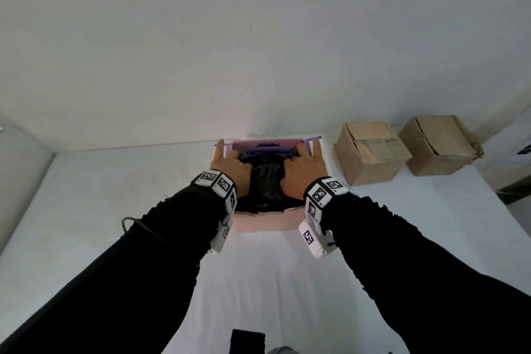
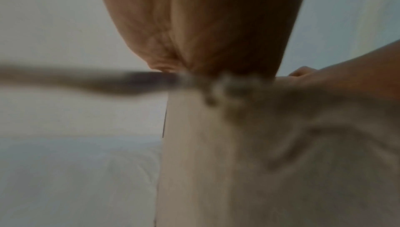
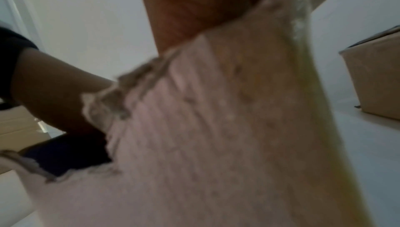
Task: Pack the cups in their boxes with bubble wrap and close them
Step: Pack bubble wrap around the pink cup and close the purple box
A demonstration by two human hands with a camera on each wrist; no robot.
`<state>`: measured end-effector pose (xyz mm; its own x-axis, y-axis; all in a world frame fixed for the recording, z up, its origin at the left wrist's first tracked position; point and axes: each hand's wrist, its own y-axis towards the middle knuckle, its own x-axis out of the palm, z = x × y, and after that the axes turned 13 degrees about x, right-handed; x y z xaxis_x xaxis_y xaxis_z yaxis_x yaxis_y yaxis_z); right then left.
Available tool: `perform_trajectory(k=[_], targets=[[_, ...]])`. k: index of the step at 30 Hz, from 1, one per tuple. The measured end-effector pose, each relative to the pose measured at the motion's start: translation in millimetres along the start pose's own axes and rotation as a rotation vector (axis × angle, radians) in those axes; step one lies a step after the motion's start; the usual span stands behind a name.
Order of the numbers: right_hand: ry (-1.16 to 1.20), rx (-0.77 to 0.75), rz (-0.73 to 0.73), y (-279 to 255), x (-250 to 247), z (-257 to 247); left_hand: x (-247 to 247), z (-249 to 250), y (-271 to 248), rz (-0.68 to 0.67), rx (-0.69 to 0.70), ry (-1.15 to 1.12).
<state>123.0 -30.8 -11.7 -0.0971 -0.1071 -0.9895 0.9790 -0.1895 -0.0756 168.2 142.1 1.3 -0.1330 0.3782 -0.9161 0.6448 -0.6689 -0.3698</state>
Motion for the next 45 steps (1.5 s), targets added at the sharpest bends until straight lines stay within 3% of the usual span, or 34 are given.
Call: perform_trajectory(k=[5, 9, 10, 12, 14, 17, 20, 22, 24, 27, 31, 34, 37, 45], targets=[[0.133, -0.026, 0.181, -4.9, -3.3, 9.2, -0.2, -10.1, -11.5, 0.354, -0.012, -0.164], [0.426, 0.191, 0.338, -17.9, -14.2, 27.6, 13.5, -10.0, -37.1, 0.692, -0.205, -0.219], [0.481, 0.258, 0.343, -21.4, -17.4, 32.6, 20.5, -9.2, -42.8, 0.705, -0.309, -0.23], [0.642, 0.379, 0.303, -26.7, -23.3, 39.7, 27.7, -9.2, -52.1, 0.603, -0.51, -0.373], [0.796, 0.436, 0.249, -31.0, -27.5, 43.2, 26.2, -11.1, -55.4, 0.541, -0.596, -0.585], [0.98, 0.386, 0.222, -31.9, -28.7, 39.1, 12.7, -6.7, -56.5, 0.724, -0.532, -0.748], [1.044, 0.294, 0.188, -26.8, -20.0, 30.9, 0.0, 8.7, -54.3, 0.874, -0.365, -0.864], [0.996, 0.265, 0.176, -20.8, -9.4, 29.4, -3.4, 20.1, -52.2, 0.793, -0.277, -0.728], [0.94, 0.238, 0.199, -14.8, 2.2, 31.8, 5.0, 30.6, -49.3, 0.629, -0.286, -0.485], [0.901, 0.247, 0.163, -4.7, 13.0, 36.5, 26.7, 30.8, -44.4, 0.493, -0.377, -0.571], [0.926, 0.306, -0.065, 15.7, 15.5, 35.7, 45.2, 25.7, -45.4, 0.486, -0.336, -0.877], [0.859, 0.343, -0.19, 29.5, 7.7, 32.3, 43.9, 29.6, -51.3, 0.511, -0.338, -0.854], [0.953, 0.34, -0.288, 37.7, 0.2, 27.7, 43.6, 31.4, -52.8, 0.514, -0.327, -0.821], [1.212, 0.329, -0.255, 40.8, 4.1, 26.2, 45.6, 25.3, -56.4, 0.451, -0.313, -0.736]])
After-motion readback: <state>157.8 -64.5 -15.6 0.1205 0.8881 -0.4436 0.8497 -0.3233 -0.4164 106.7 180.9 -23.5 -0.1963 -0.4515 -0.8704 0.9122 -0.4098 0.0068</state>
